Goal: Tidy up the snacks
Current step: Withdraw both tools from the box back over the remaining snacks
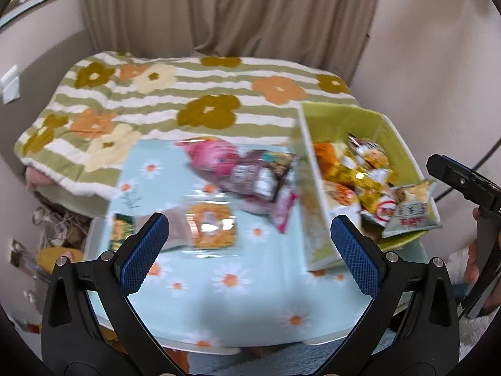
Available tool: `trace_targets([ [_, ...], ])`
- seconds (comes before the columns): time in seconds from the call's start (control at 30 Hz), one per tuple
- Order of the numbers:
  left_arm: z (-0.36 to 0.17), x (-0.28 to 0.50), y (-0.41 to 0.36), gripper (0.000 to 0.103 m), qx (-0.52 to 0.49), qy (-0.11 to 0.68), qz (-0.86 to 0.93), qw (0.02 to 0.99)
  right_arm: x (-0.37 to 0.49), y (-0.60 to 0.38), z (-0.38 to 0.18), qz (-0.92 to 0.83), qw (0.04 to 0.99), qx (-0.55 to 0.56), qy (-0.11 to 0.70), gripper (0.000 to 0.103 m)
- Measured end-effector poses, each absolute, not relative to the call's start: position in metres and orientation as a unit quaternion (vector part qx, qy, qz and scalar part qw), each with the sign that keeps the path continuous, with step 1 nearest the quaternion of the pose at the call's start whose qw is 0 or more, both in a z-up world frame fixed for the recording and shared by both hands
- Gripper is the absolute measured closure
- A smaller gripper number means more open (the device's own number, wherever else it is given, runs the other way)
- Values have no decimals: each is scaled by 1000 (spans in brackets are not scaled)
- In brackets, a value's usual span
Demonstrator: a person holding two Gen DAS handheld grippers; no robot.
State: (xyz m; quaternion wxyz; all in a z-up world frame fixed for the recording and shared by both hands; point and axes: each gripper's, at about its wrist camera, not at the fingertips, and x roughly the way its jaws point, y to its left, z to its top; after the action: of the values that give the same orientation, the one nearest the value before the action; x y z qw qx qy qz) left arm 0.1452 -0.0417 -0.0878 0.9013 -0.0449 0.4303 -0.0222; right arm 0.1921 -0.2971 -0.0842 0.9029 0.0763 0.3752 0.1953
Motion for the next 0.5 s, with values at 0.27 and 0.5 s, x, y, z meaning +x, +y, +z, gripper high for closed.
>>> trace_targets([
  [0.27,-91,140,46,0,-43,442,-6,896,201,-215,-85,216,900,82,370,1],
  [0.5,-102,148,109,0,-42,460,-15,887,211,-150,-102,216,888,86,396,1],
])
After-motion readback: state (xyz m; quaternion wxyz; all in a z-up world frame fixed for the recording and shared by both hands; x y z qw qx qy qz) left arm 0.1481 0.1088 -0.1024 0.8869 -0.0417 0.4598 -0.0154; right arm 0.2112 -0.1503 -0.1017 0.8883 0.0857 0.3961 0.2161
